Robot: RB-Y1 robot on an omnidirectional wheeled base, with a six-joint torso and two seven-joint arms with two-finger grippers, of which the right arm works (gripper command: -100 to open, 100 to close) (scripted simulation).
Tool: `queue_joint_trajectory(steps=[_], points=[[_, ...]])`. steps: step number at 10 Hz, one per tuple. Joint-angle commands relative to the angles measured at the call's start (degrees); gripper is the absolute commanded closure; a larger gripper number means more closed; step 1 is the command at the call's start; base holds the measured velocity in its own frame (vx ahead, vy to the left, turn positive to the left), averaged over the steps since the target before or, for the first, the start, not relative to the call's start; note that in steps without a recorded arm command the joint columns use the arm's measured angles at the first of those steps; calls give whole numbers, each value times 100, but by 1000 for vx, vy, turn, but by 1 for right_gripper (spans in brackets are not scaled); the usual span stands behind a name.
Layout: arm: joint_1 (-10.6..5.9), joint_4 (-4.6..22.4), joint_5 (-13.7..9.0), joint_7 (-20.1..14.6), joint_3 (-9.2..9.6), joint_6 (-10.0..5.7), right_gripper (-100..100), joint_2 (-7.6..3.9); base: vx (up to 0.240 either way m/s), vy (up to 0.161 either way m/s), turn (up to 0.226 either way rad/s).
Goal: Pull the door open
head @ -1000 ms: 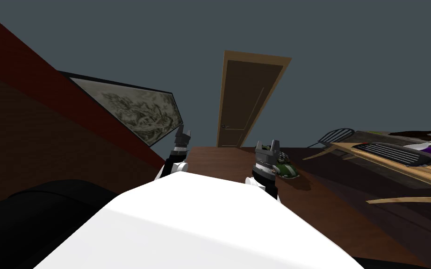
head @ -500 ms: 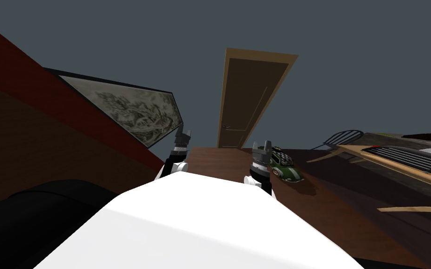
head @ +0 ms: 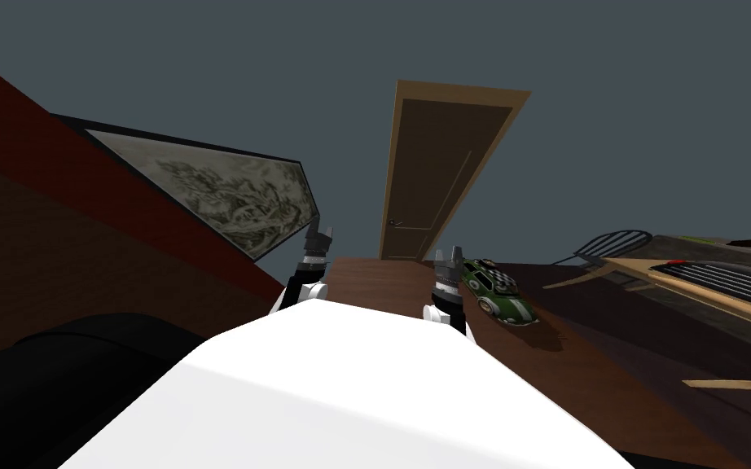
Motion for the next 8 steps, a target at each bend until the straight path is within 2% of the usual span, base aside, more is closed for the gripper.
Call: queue_joint_trajectory(steps=[1, 5, 6, 8], points=[[-178, 286, -6, -4, -32, -25, -100, -55, 81, 3, 47], [-537, 972, -17, -17, -75, -70, -100, -185, 93, 7, 43], [-537, 1019, -17, -17, -75, -70, -100, -185, 65, 4, 16], [-732, 1346, -22, -25, -98, -95, -100, -251, 60, 2, 37]])
